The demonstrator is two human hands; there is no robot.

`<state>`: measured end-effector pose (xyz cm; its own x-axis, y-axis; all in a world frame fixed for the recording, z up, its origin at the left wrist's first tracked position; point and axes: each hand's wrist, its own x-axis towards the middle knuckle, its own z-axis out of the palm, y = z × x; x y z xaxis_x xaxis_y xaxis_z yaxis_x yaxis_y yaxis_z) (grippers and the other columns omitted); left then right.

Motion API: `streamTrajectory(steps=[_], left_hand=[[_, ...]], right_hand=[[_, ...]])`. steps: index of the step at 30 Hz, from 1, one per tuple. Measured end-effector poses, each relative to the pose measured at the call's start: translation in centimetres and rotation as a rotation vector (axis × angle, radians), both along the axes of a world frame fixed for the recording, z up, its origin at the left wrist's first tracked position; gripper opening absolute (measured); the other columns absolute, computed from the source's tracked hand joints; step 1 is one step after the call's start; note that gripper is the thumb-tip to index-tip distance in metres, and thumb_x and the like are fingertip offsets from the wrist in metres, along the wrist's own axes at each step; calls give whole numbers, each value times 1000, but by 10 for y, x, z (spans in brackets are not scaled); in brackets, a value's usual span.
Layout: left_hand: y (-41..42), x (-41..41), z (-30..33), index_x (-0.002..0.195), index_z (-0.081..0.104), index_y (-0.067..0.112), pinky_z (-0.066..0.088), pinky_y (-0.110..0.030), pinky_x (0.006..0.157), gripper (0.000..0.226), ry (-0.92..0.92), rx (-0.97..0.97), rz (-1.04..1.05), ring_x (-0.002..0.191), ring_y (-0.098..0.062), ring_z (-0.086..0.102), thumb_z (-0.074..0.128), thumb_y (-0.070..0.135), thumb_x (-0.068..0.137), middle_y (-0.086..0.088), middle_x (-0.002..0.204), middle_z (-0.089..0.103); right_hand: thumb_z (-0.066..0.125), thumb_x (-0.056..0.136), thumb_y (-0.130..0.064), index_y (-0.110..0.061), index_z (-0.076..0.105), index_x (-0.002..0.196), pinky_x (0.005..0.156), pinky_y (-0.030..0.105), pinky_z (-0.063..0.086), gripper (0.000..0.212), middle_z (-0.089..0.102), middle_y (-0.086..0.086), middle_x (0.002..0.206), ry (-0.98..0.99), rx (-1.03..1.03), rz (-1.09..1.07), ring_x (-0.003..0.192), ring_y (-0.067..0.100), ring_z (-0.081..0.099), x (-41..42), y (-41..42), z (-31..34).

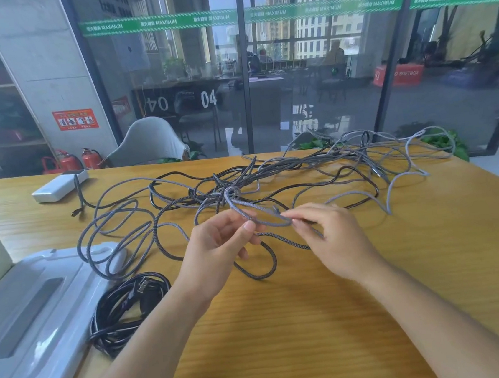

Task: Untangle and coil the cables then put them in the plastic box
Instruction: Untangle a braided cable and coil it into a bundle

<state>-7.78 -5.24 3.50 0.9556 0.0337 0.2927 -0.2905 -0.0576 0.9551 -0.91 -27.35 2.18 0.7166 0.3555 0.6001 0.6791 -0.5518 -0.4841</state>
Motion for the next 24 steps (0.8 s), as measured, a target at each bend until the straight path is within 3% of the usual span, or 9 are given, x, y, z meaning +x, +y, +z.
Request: streamTrajectory(steps=[5, 9, 13, 16, 20, 24], left_hand=[[-2, 2, -3, 140, 59, 29, 52, -30, 68, 42, -58, 18, -1, 85, -22, 70, 59, 6, 105, -1, 91, 74], [-2, 2, -4, 141, 57, 40, 50, -34, 67, 47, -62, 65, 1, 82, -20, 69, 60, 10, 105, 2, 92, 70], [-1, -1, 2, 139, 60, 29, 47, -31, 63, 35, -18, -31, -91, 84, -21, 67, 53, 12, 108, -14, 117, 71], [-2, -3, 5, 142, 56, 24, 44, -26, 59, 36, 23, -123, -189, 77, -20, 65, 47, 11, 110, -6, 130, 71], [-6, -6, 5, 144, 50, 26, 40, -25, 55, 40, 50, -99, -252, 68, -20, 62, 47, 6, 109, -4, 131, 71], [-8, -6, 5, 145, 50, 32, 41, -26, 54, 46, 37, -75, -244, 73, -21, 64, 59, 15, 103, -4, 129, 70]], right_hand=[[75, 96, -28, -34, 76, 115, 104, 16, 33, 20, 72, -28, 108, 104, -62, 142, 109, -4, 62, -9, 3, 3], [79, 93, -21, -30, 76, 108, 97, 9, 34, 17, 71, -27, 101, 77, -52, 147, 105, -6, 60, -8, 4, 1], [69, 100, -19, -26, 77, 114, 98, 15, 36, 17, 74, -24, 105, 110, -57, 154, 105, -1, 63, -8, 4, 2], [60, 106, -23, -31, 76, 119, 101, 18, 34, 23, 74, -24, 108, 123, -115, 167, 105, 1, 61, -8, 6, 4], [56, 108, -21, -31, 77, 115, 93, 12, 31, 24, 66, -34, 96, 130, -127, 190, 97, 0, 57, -12, 5, 6], [57, 107, -13, -33, 69, 123, 95, 12, 39, 29, 73, -27, 108, 223, 18, 258, 107, -7, 64, -19, 7, 10]])
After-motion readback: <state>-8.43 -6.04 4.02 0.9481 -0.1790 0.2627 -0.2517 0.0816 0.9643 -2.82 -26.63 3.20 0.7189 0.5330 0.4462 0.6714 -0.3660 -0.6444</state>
